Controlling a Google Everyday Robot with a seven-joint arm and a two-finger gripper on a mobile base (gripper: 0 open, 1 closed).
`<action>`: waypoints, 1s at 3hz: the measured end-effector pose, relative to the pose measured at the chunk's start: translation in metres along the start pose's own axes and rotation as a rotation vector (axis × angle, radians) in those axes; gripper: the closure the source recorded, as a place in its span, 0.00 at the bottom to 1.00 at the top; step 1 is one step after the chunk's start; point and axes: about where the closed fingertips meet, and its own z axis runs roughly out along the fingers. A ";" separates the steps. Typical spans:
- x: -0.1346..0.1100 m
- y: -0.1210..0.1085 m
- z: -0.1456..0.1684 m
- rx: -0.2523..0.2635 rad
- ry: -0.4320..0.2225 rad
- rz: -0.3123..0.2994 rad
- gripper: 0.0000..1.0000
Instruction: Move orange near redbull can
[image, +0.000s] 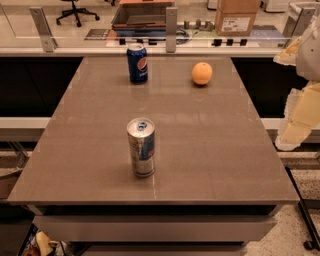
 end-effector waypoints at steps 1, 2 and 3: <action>-0.001 -0.007 0.000 0.017 -0.011 0.012 0.00; 0.002 -0.022 0.003 0.056 -0.059 0.064 0.00; 0.007 -0.037 0.016 0.104 -0.158 0.143 0.00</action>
Offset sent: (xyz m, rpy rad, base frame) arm 0.0474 -0.0164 0.0023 0.1479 -0.1297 -0.1166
